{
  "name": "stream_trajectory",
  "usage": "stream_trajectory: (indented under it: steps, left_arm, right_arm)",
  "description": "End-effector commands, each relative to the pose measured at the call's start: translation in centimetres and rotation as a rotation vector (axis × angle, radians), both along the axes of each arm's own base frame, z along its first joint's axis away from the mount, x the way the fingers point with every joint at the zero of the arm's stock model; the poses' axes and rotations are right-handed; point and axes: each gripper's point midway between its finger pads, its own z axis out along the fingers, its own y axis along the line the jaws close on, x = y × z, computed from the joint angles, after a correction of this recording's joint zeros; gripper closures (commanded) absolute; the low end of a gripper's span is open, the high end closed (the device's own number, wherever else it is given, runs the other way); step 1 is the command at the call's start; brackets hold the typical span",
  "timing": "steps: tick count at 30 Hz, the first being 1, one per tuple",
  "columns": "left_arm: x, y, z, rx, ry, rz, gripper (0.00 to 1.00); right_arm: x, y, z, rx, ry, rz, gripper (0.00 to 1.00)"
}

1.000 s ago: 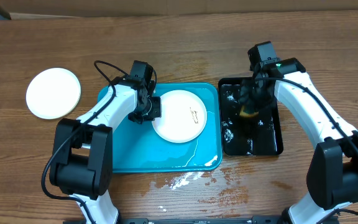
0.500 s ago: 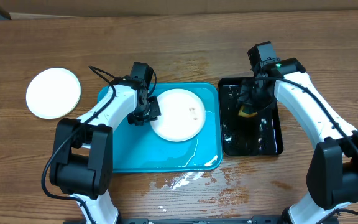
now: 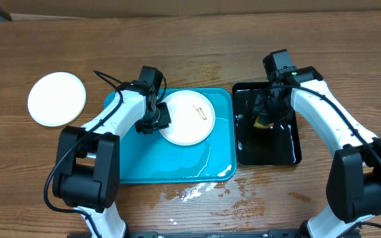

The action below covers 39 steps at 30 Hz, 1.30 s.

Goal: Clean dirty plates on tray and stack at the side
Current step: 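Rub sponge around black tray with right gripper while left holds plate, then lift sponge with right gripper and carry it over white plate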

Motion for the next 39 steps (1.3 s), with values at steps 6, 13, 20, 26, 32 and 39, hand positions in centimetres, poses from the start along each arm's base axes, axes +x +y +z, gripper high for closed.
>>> stream_trajectory:
  steps: [6,13,20,26,32,39]
  left_arm:
    - [-0.5,-0.1,-0.6,0.01,0.008,-0.182,0.63]
    - [-0.6,-0.1,-0.6,0.012,0.007,-0.224,0.78]
    - [-0.9,-0.1,-0.6,0.015,0.017,-0.253,0.96]
    - [-1.0,-0.2,-0.6,0.015,0.017,-0.251,0.93]
    - [-1.0,-0.2,-0.6,0.012,0.022,-0.197,0.94]
    - [-1.0,-0.2,-0.6,0.011,0.024,-0.168,0.94]
  right_arm:
    - [0.6,0.3,0.7,0.01,-0.037,0.006,0.96]
    - [0.2,4.5,2.9,0.236,-0.023,0.155,0.96]
    - [-0.1,10.8,5.6,0.501,-0.053,0.273,0.96]
    - [0.0,12.7,4.4,0.314,-0.111,0.256,0.97]
    - [-0.1,14.6,3.9,0.114,-0.223,0.244,0.96]
    - [-0.2,17.0,3.6,0.027,-0.353,0.23,0.96]
